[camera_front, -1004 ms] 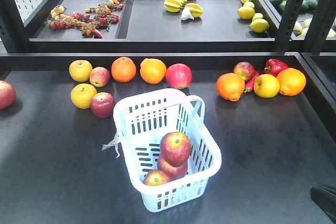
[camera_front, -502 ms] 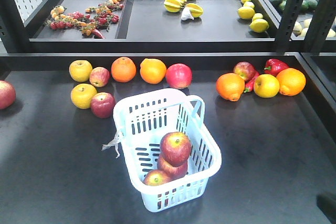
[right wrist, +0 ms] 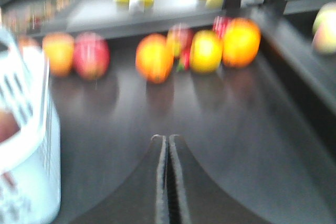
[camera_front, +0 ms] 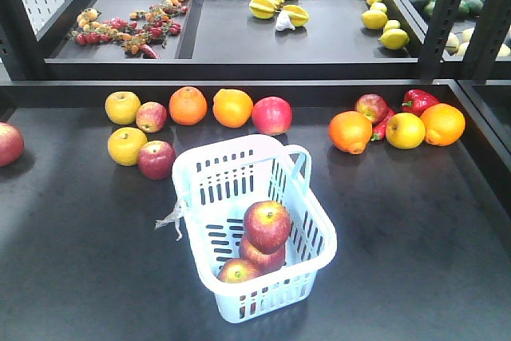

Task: Pick three apples into basket with both arms

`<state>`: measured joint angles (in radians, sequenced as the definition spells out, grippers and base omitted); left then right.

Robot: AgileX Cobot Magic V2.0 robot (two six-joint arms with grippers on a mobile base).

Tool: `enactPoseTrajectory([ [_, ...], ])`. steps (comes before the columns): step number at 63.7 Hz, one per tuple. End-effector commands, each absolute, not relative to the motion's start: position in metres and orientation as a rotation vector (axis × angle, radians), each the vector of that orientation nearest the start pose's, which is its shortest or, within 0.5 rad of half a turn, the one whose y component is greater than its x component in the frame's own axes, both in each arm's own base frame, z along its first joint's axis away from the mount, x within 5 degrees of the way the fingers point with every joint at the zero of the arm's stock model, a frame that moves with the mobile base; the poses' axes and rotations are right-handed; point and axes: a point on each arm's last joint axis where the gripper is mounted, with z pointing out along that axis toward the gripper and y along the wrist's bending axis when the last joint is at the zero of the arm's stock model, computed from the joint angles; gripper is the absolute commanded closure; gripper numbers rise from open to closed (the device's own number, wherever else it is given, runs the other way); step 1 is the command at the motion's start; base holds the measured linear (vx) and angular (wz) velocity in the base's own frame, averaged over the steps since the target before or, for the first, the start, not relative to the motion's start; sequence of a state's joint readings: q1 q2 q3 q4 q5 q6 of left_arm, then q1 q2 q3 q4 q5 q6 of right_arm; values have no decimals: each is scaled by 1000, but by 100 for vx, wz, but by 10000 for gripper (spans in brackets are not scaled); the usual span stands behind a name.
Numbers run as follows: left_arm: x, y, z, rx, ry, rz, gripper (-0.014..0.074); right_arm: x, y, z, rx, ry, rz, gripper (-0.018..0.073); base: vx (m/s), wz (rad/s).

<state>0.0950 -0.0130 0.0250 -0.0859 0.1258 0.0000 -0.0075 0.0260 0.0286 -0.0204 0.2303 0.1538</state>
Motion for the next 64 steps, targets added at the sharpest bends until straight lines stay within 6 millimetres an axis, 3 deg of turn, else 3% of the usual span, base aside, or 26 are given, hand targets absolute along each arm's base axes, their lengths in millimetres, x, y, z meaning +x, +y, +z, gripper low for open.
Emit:
enactPoseTrajectory([
  [1,56,5,194,-146,1543,-4,603,58,-2,188,126,1640,74,564,0,0],
  [18,56,5,194,-146,1543,-4,603,56,-1,200,106,1503,74,564,0,0],
  [64,56,5,195,-146,1542,-4,603,55,0,209,45,1396,32,564,0,0],
])
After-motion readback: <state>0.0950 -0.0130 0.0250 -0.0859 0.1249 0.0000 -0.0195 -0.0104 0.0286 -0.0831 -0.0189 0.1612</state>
